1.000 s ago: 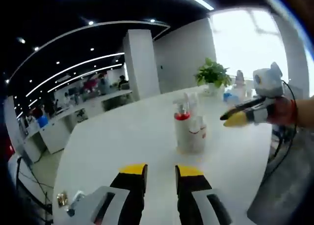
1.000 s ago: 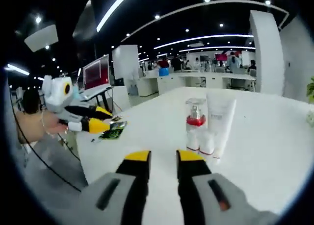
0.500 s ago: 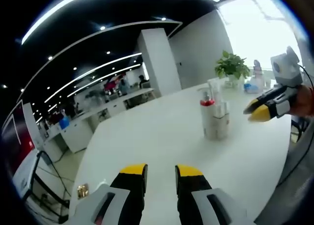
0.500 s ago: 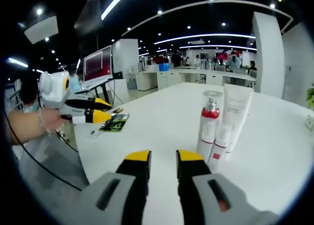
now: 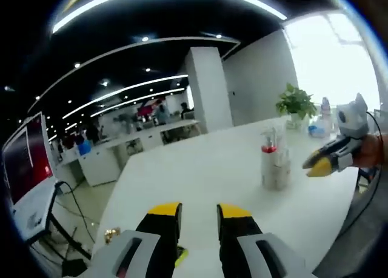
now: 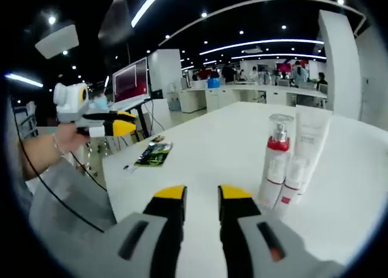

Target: Arrange the skincare products in the storage area until every visible bottle or jar stands upright without overlapping.

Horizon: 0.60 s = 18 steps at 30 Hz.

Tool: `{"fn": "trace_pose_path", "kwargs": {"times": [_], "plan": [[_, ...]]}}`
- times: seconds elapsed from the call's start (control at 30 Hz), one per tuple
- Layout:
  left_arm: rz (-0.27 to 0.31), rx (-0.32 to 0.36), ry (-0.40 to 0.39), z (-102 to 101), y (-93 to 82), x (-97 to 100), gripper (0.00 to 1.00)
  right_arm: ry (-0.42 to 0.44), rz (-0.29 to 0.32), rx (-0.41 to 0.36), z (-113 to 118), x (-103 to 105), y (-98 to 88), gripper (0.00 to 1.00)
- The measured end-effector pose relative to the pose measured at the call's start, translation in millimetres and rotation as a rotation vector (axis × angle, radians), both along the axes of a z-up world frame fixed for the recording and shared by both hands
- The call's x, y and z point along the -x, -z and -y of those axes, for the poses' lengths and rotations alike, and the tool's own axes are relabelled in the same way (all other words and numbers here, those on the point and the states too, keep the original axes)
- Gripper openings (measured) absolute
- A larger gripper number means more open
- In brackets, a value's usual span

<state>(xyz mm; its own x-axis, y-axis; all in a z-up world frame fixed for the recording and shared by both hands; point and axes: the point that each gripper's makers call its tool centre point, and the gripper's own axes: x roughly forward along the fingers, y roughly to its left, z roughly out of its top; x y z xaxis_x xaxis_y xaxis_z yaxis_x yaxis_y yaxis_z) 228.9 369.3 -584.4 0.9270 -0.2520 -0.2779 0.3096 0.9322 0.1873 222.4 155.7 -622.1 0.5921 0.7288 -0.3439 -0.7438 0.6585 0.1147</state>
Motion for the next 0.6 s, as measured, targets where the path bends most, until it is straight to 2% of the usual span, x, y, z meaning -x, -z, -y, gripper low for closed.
{"fn": "trace_pose_path", "kwargs": {"times": [0.07,0.13,0.2,0.27,0.37,0.43,0.5,0.6], "plan": [[0.006,-0.030,-0.069,-33.9,0.9,-1.5,0.24,-0.041,0.022,0.005,-15.0,-8.6,-7.9,0.22],[-0.008,-0.021,-0.115,-52.6,5.4,-1.3,0.24,-0.068,0.029,0.002,-26.8,-15.3,-11.6,0.23],[-0.044,0.005,-0.201,-85.9,19.4,0.5,0.24,-0.093,0.033,-0.019,-51.8,-30.2,-16.1,0.23],[-0.084,0.032,-0.250,-105.1,36.1,2.8,0.24,-0.127,0.035,-0.022,-75.6,-39.5,-14.5,0.24],[-0.134,0.035,-0.283,-118.8,55.2,8.2,0.24,-0.162,-0.001,-0.032,-103.5,-43.4,-7.2,0.24],[-0.163,0.069,-0.293,-121.1,69.1,12.9,0.24,-0.196,-0.034,-0.036,-127.6,-41.8,1.9,0.25],[-0.182,0.079,-0.308,-122.3,76.6,18.1,0.24,-0.213,-0.036,-0.003,-140.4,-39.5,9.1,0.25],[-0.181,0.090,-0.283,-114.9,78.9,24.3,0.24,-0.237,-0.031,0.009,-152.3,-35.1,14.7,0.25]]}}
